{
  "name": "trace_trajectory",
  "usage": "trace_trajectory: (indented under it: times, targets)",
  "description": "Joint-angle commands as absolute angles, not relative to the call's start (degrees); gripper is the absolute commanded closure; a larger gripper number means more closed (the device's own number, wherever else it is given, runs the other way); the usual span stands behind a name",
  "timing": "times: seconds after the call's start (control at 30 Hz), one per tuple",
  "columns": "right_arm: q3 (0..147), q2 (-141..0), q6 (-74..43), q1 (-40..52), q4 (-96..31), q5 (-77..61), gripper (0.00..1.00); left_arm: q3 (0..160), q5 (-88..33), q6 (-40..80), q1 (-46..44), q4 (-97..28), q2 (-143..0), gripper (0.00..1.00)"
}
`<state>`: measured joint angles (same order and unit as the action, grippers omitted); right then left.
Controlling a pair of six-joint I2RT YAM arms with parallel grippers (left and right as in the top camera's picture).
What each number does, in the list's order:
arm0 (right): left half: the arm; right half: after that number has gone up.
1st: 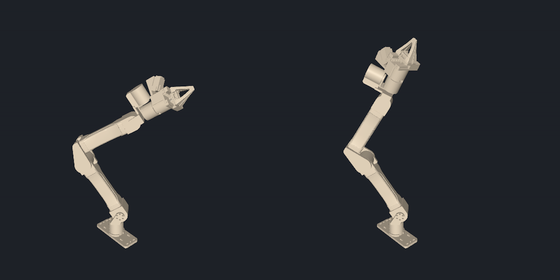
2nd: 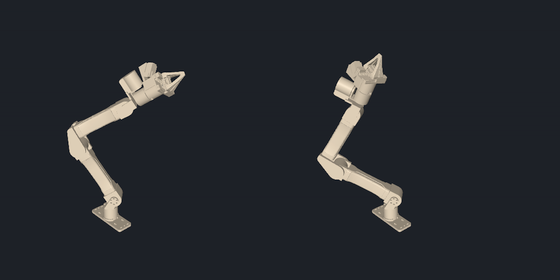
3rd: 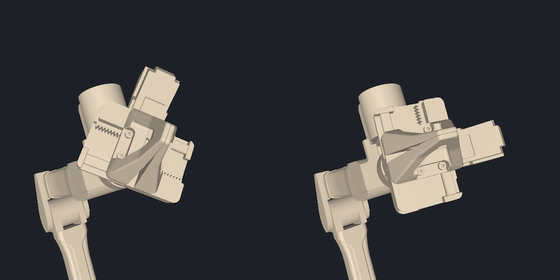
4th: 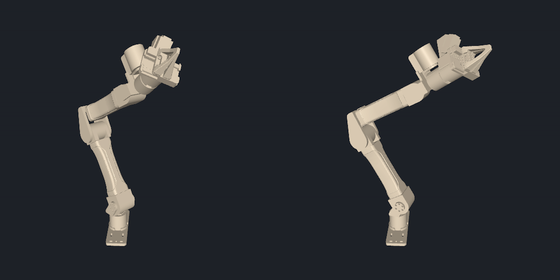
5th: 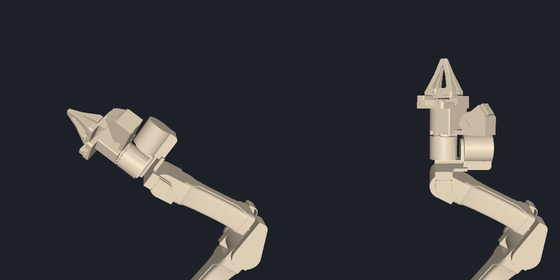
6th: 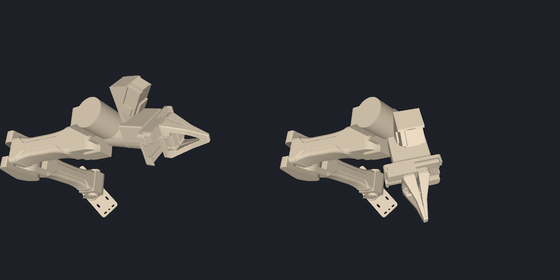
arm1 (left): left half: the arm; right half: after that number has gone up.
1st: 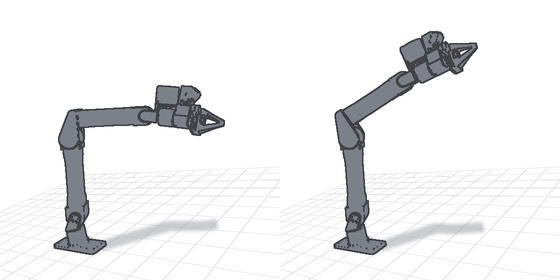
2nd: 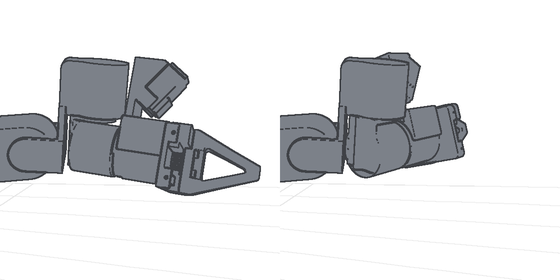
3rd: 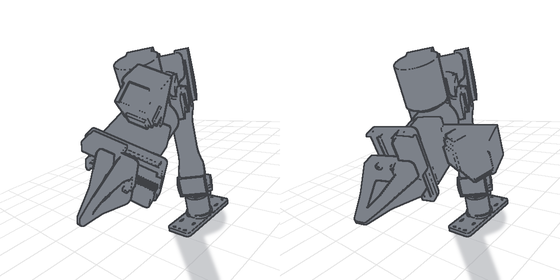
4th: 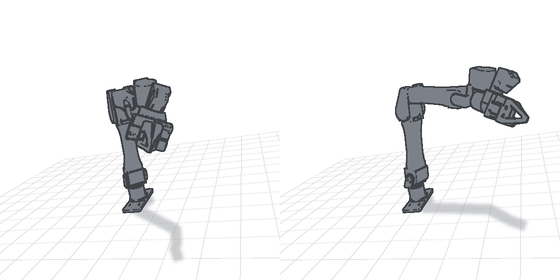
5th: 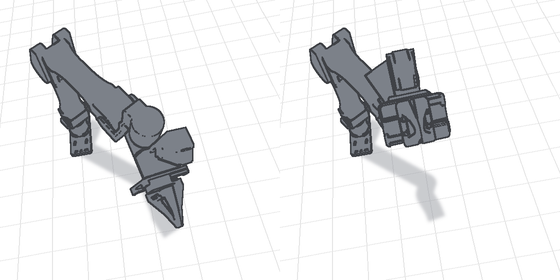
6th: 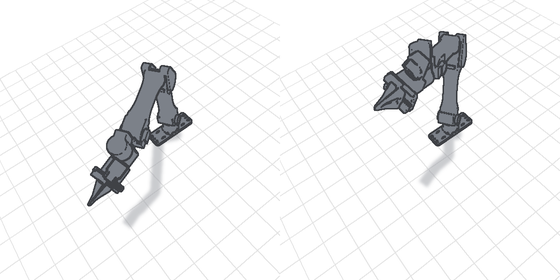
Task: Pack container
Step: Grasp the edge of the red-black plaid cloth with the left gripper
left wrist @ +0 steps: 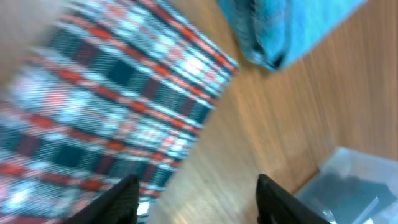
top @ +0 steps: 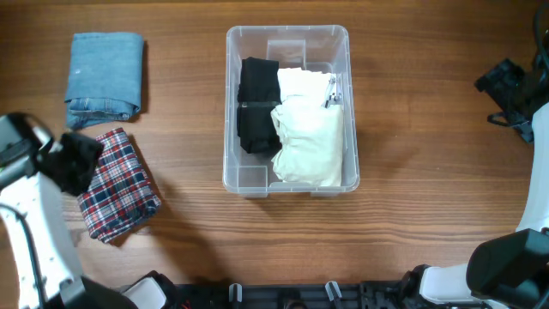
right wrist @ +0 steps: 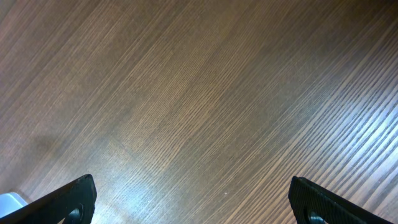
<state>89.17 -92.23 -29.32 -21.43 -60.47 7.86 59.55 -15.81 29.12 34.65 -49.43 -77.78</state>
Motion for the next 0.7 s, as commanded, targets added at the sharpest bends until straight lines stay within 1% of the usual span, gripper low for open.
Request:
trace_trajectory:
  times: [0.0,0.03,0.1,0.27,0.67]
  targets:
    - [88.75,-92.71,-30.0,-21.67,-60.23,7.44,0.0,59.96,-11.84,27.2,40.71,-52.34,-76.64,0.2]
    - [88.75,-92.71,-30.02,-21.67,-60.23,7.44,0.0,59.96,-11.86,27.2,42.22,-53.28,-76.71,0.15]
    - [88.75,-92.71,-30.02,-21.67,-60.23,7.44,0.0,59.94,-11.29,27.2,45.95,-55.53,-77.12,0.13]
    - [88.75,-92.71,-30.02,-21.67,-60.23,7.44,0.0,59.9,-8.95,27.2,51.44,-56.45,-79.72,0.12]
    - [88.75,-92.71,-30.02,-21.67,-60.23,7.44,0.0,59.9,-8.91,24.21,52.42,-50.63,-87.85,0.12]
